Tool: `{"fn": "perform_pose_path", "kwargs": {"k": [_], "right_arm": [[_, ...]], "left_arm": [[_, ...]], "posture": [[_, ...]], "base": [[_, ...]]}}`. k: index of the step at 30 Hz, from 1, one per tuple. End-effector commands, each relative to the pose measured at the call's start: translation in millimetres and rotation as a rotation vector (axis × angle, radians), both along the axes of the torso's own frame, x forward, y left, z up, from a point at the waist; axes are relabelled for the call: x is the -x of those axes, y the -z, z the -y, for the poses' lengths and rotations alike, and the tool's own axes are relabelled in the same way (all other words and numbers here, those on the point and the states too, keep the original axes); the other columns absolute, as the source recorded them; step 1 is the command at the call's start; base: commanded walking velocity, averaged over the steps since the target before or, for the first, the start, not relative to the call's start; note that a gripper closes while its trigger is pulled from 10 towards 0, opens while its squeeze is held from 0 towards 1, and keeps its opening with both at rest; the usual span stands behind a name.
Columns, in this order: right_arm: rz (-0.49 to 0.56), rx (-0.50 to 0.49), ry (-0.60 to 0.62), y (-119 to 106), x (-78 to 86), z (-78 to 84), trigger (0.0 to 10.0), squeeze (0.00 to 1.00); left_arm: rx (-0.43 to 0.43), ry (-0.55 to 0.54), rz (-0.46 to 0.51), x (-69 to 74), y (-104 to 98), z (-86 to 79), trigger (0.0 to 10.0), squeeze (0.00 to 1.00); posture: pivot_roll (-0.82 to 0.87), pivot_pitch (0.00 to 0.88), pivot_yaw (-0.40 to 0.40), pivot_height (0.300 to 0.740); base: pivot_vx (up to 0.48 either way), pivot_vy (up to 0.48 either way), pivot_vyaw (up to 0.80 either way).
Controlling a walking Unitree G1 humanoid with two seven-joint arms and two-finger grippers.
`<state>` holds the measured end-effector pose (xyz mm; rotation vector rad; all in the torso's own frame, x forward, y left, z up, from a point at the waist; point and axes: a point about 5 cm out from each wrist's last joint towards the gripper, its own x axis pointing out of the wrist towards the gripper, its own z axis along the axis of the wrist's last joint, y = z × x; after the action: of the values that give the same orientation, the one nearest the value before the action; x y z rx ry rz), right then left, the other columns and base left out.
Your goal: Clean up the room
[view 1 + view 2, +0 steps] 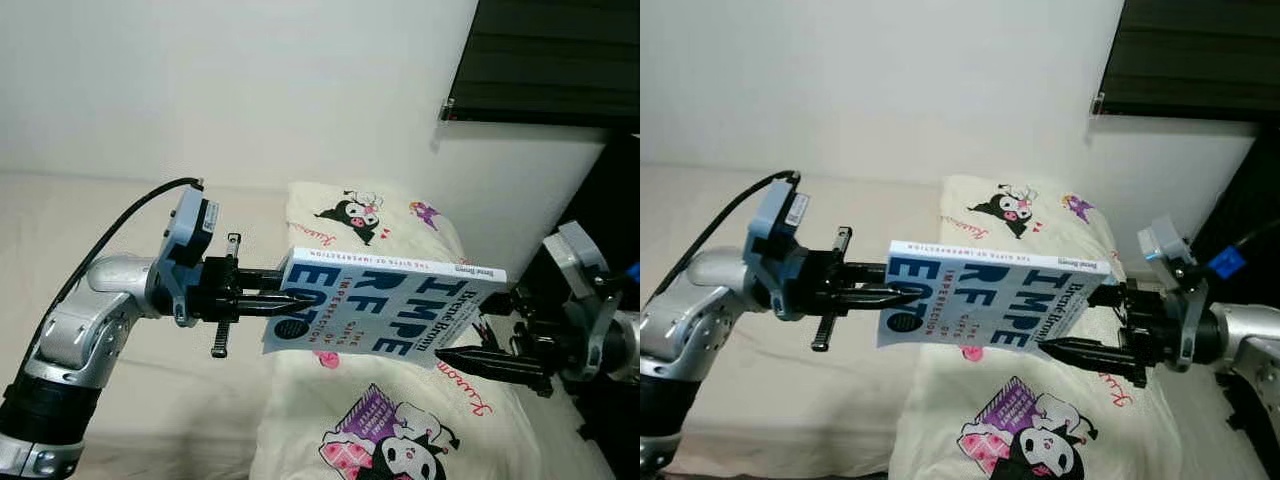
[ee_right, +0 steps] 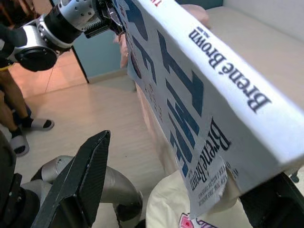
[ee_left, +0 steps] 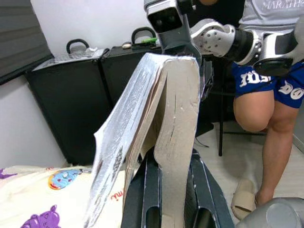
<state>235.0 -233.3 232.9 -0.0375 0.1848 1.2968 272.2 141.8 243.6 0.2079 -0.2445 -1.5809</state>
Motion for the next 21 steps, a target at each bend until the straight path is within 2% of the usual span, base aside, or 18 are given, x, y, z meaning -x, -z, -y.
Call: {"fn": "perform_pose_path", "kwargs": {"k": [1, 4, 6, 7, 9, 10, 11, 13, 14, 15, 17, 18, 19, 21], "right_arm": [[0.075, 0.016, -0.069, -23, 6.1, -4.5, 10.0, 0.00], [0.085, 0.022, -0.079, -27, 8.6, -3.5, 10.0, 0.00], [0.117, 0.080, -0.032, -37, 16.2, 11.2, 10.0, 0.00], [0.117, 0.080, -0.032, -37, 16.2, 11.2, 10.0, 0.00], [0.160, 0.149, 0.066, -49, 22.1, 31.0, 10.0, 0.00], [0.160, 0.149, 0.066, -49, 22.1, 31.0, 10.0, 0.00], [0.181, 0.162, 0.101, -55, 24.3, 38.0, 10.0, 0.00], [0.260, 0.150, 0.172, -73, 26.1, 48.8, 10.0, 0.00], [0.260, 0.150, 0.172, -73, 26.1, 48.8, 10.0, 0.00], [0.304, 0.131, 0.195, -82, 26.7, 51.6, 10.0, 0.00], [0.304, 0.131, 0.195, -82, 26.7, 51.6, 10.0, 0.00], [0.352, 0.107, 0.216, -90, 25.6, 52.3, 10.0, 0.00], [0.394, 0.079, 0.225, -96, 23.7, 50.9, 10.0, 0.00], [0.408, 0.055, 0.213, -97, 20.7, 46.4, 10.0, 0.00]], "left_arm": [[-0.046, 0.029, -0.004, 2.0, 2, 1.4, 10.0, 0.00], [-0.048, 0.014, -0.004, 0.5, 3, -0.2, 10.0, 0.00], [-0.047, -0.032, -0.005, -3.8, 2, -5.9, 10.0, 0.00], [-0.047, -0.032, -0.005, -3.8, 2, -5.9, 10.0, 0.00], [-0.045, -0.054, -0.012, -5.0, 2, -9.6, 10.0, 0.00], [-0.045, -0.054, -0.012, -5.0, 2, -9.6, 10.0, 0.00], [-0.046, -0.056, -0.015, -4.7, 2, -10.4, 10.0, 0.00], [-0.047, -0.055, -0.020, -4.7, 3, -10.3, 10.0, 0.00], [-0.047, -0.055, -0.020, -4.7, 3, -10.3, 10.0, 0.00], [-0.048, -0.053, -0.021, -4.8, 3, -9.8, 10.0, 0.00], [-0.048, -0.053, -0.021, -4.8, 3, -9.8, 10.0, 0.00], [-0.048, -0.049, -0.022, -4.8, 3, -8.9, 10.0, 0.00], [-0.047, -0.044, -0.021, -4.7, 3, -7.5, 10.0, 0.00], [-0.042, -0.033, -0.020, -3.9, 2, -5.5, 10.0, 0.00]], "posture": [[-0.05, 0.000, -0.044, 0.740], [-0.05, 0.000, -0.044, 0.740], [-0.05, 0.000, -0.044, 0.740], [-0.05, 0.000, -0.044, 0.740], [-0.05, 0.006, -0.040, 0.740], [-0.05, 0.006, -0.040, 0.740], [-0.05, 0.008, -0.038, 0.740], [-0.05, 0.010, -0.037, 0.740], [-0.05, 0.010, -0.037, 0.740], [-0.06, 0.009, -0.034, 0.740], [-0.06, 0.009, -0.034, 0.740], [-0.06, 0.009, -0.034, 0.740], [-0.06, 0.008, -0.033, 0.740], [-0.06, 0.007, -0.033, 0.740]], "base": [[0.000, 0.000, 0.00], [0.000, 0.000, 0.00], [0.000, 0.000, 0.00], [0.000, 0.000, 0.00], [0.000, 0.000, 0.00], [0.000, 0.000, 0.00], [0.000, 0.000, 0.00], [0.000, 0.000, 0.00], [0.000, 0.000, 0.00], [0.000, 0.000, 0.00], [0.000, 0.000, 0.00], [0.000, 0.000, 0.00], [0.000, 0.000, 0.00], [0.000, 0.000, 0.00]]}}
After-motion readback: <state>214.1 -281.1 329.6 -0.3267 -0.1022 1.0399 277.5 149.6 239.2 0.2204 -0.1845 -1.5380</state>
